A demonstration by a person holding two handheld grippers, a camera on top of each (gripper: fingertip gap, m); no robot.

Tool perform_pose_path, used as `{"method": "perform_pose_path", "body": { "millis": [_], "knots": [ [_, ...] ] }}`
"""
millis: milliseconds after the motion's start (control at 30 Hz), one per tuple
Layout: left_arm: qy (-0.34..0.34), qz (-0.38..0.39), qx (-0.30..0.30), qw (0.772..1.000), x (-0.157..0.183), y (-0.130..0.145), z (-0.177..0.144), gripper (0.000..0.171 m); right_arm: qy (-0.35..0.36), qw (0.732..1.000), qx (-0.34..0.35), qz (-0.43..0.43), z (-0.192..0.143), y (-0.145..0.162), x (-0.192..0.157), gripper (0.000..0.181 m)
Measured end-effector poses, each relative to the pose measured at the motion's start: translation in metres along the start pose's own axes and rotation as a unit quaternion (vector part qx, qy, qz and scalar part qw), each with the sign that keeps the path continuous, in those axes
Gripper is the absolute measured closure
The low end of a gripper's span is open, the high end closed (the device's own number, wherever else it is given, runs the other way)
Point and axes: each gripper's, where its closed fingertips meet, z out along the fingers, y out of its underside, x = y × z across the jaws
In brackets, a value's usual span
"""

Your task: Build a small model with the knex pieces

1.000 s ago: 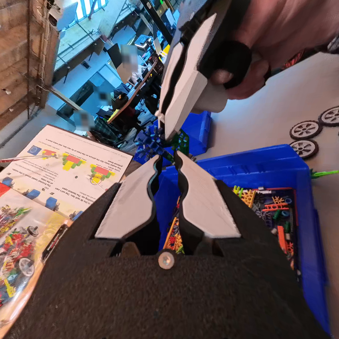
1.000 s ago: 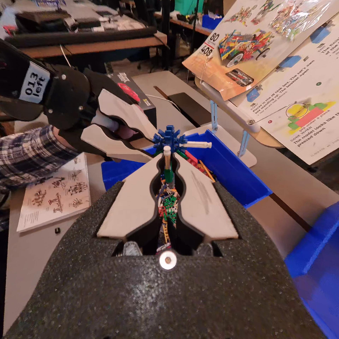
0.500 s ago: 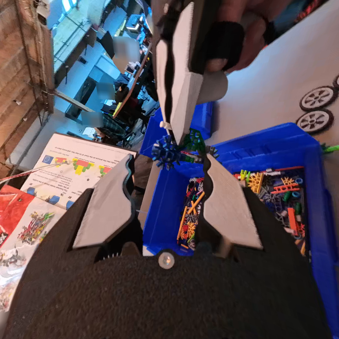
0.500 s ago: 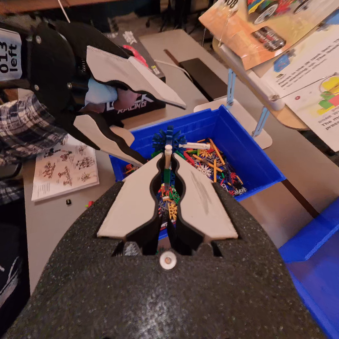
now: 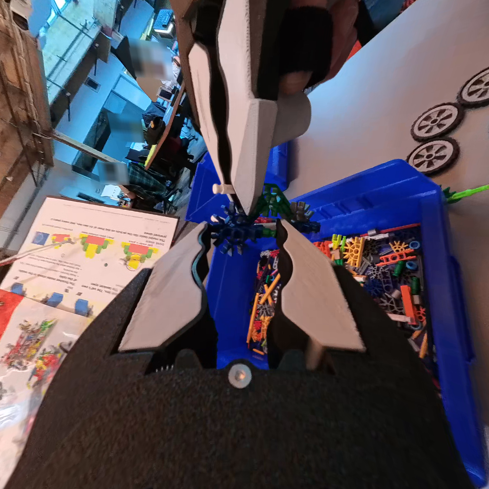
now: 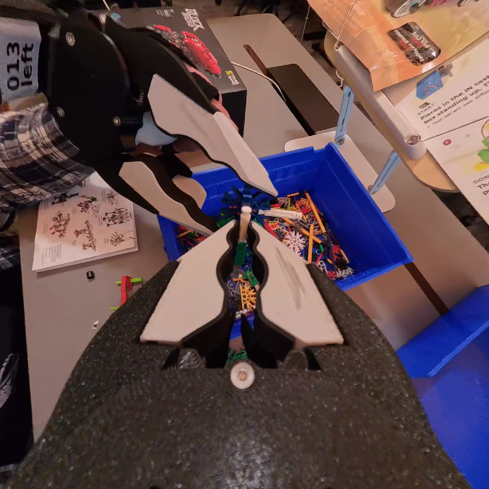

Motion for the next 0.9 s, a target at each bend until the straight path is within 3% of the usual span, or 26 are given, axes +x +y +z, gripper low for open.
{"method": "perform_pose_path", "body": {
  "millis": [300,900],
  "knots": [
    [0.025,-0.108,0.04,0.993,-0.005,-0.005,0.0,0.124,0.054,0.997,0.028,-0.043,-0.003,-0.008,0.003,0.177],
    [0.073,-0.225,0.056,0.97,0.004,0.009,0.016,0.126,0.123,0.989,0.002,-0.086,0.009,0.003,0.017,0.178]
  ]
}}
